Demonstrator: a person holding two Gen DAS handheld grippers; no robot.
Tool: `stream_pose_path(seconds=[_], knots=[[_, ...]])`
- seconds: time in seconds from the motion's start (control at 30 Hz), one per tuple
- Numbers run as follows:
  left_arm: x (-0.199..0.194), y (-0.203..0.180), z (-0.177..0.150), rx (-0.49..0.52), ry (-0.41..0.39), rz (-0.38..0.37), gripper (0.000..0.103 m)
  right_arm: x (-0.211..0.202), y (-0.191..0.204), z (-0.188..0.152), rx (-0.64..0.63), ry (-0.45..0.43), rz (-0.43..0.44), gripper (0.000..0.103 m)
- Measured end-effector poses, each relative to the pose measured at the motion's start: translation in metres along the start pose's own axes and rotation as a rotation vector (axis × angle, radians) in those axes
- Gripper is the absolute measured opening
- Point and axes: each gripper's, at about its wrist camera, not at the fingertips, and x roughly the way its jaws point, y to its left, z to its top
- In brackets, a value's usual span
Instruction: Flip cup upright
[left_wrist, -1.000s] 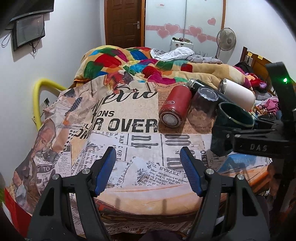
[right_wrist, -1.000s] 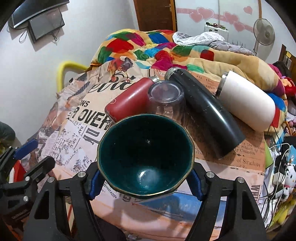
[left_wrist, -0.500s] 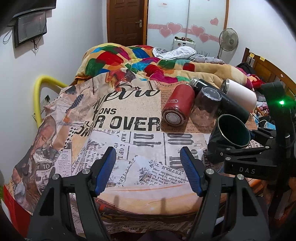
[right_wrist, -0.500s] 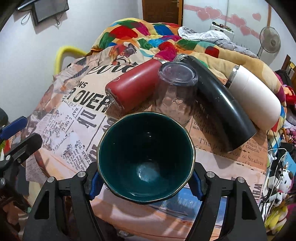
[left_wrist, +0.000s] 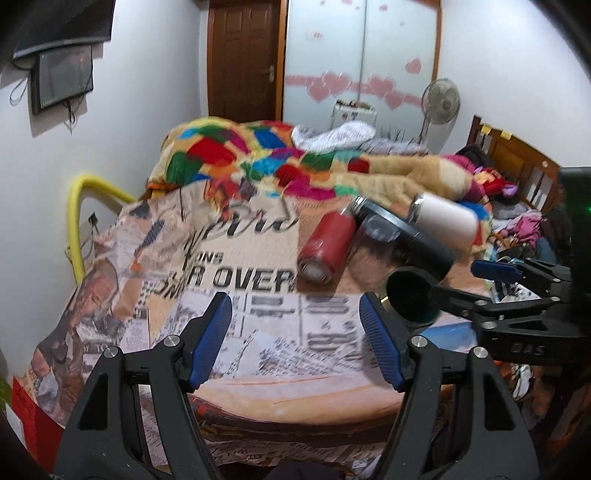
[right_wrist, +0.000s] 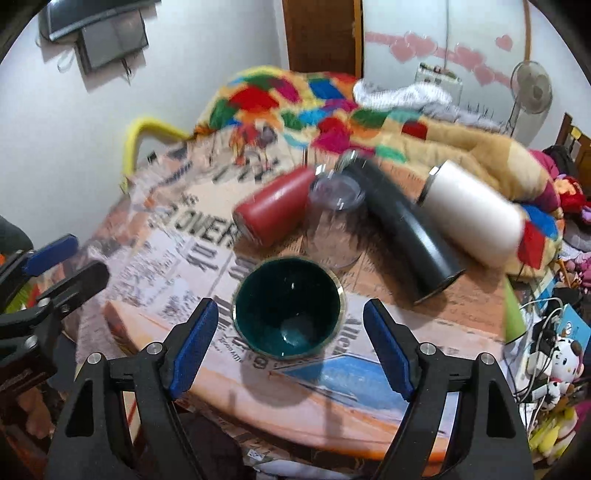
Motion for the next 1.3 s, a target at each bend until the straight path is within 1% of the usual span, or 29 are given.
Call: stream_pose_path(seconds=[0.07, 0.2, 0.33, 0.5, 0.57, 0.63, 0.7, 0.77, 0.83, 0.87, 0.93, 1.0, 1.3], knots=[[-0.017, -0.008, 0.007, 0.010, -0.040, -0.010, 0.071, -0.034, -0.003, 0.001, 0.006, -0.077, -0.002, 0.078], [-0.060, -0.028, 0.022, 0.037, -0.146, -0.030, 0.071, -0.094, -0.007, 0.004, 0.021, -0.223, 0.001, 0.078], [-0.110, -0.045, 0.032, 0.051, -0.274, -0.054, 0.071, -0.157, -0.007, 0.001, 0.031, -0.390, -0.003, 0.079], [-0.162, -0.061, 0.035, 0.069, -0.409, -0.064, 0.073, -0.211, 0.002, -0.009, 0.022, -0.558, -0.011, 0.079], [-0.180, -0.066, 0.033, 0.073, -0.458, -0.056, 0.078, -0.227, 0.009, -0.015, 0.014, -0.612, -0.020, 0.079], [-0.194, -0.068, 0.029, 0.071, -0.501, -0.043, 0.082, -0.234, 0.014, -0.019, 0.008, -0.647, -0.030, 0.079], [-0.203, -0.069, 0.025, 0.065, -0.525, -0.033, 0.086, -0.239, 0.018, -0.024, 0.004, -0.670, -0.031, 0.080], [-0.210, -0.069, 0.021, 0.054, -0.538, -0.021, 0.092, -0.238, 0.021, -0.027, 0.002, -0.683, -0.035, 0.084], [-0.213, -0.067, 0.017, 0.044, -0.549, -0.001, 0.096, -0.238, 0.024, -0.032, -0.003, -0.693, -0.056, 0.092], [-0.215, -0.066, 0.016, 0.041, -0.551, 0.008, 0.099, -0.239, 0.026, -0.035, -0.007, -0.697, -0.072, 0.094], [-0.215, -0.065, 0.013, 0.030, -0.550, 0.018, 0.100, -0.238, 0.029, -0.038, -0.011, -0.698, -0.085, 0.100], [-0.215, -0.064, 0.009, 0.020, -0.541, 0.017, 0.101, -0.238, 0.030, -0.041, -0.008, -0.699, -0.091, 0.103], [-0.215, -0.061, 0.004, 0.008, -0.532, 0.025, 0.101, -0.241, 0.032, -0.046, -0.014, -0.702, -0.095, 0.103]])
